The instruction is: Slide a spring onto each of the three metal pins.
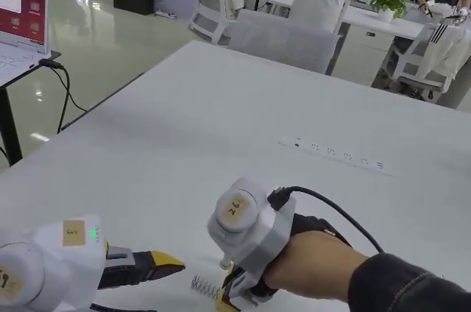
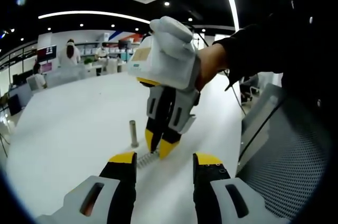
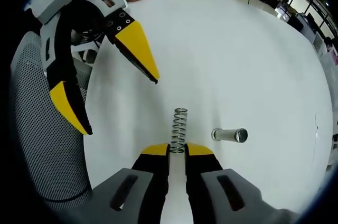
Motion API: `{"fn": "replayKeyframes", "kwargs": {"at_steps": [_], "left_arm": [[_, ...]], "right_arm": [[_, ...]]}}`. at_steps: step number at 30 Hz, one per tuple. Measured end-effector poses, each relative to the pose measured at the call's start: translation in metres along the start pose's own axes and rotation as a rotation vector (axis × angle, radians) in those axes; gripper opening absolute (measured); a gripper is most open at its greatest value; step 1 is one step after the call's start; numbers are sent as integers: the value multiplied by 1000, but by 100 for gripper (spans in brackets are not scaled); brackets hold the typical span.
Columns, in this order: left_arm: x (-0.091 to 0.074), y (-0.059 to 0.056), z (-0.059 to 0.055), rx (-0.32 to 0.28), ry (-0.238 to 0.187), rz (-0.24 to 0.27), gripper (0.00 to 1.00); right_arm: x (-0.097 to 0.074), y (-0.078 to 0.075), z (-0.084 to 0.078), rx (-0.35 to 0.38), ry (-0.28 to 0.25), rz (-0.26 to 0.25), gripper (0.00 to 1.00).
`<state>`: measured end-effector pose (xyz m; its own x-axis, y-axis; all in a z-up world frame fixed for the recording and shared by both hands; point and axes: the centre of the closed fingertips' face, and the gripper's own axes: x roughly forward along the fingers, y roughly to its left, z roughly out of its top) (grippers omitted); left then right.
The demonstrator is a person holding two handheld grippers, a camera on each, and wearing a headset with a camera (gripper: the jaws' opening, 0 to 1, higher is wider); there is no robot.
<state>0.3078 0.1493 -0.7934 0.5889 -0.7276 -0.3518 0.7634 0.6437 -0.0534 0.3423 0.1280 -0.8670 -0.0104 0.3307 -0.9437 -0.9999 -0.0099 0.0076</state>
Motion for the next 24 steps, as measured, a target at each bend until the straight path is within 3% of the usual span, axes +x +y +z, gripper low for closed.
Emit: {"fn": "replayKeyframes", "kwargs": {"at_steps": [10,17,24], "left_arm": [[2,0,-2,2,6,-5,35],[4,-2,1,14,3,-22,34],[8,-6,4,35,3,-50,30]], "right_arm": [[-21,8,2,-33,7,12,8],[-42,21,0,-75,19,63,8],[-59,30,-2,-120,21,77,8]]}}
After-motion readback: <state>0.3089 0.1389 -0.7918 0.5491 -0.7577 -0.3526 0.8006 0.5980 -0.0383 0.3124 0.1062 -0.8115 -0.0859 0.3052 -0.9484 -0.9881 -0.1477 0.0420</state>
